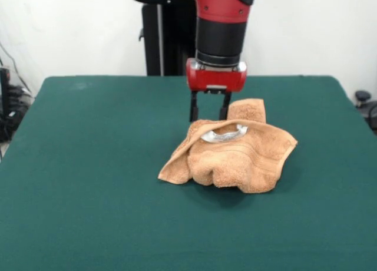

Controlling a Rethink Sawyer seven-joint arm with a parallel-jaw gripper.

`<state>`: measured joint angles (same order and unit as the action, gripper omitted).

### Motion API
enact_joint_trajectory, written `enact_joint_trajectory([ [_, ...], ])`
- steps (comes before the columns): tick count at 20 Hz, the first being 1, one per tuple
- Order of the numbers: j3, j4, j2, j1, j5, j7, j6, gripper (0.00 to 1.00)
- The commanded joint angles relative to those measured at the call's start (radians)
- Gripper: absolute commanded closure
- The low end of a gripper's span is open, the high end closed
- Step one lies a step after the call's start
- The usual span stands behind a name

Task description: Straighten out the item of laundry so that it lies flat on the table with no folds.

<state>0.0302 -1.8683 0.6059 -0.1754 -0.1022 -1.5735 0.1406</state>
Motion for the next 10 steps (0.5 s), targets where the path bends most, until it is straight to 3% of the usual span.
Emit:
enact_joint_trajectory([
  [1,-0.146,0.089,-0.044,-0.004,-0.049,-0.079,-0.052,0.00],
  [10,-0.163,0.111,-0.050,-0.024,-0.067,-0.078,-0.040,0.00],
])
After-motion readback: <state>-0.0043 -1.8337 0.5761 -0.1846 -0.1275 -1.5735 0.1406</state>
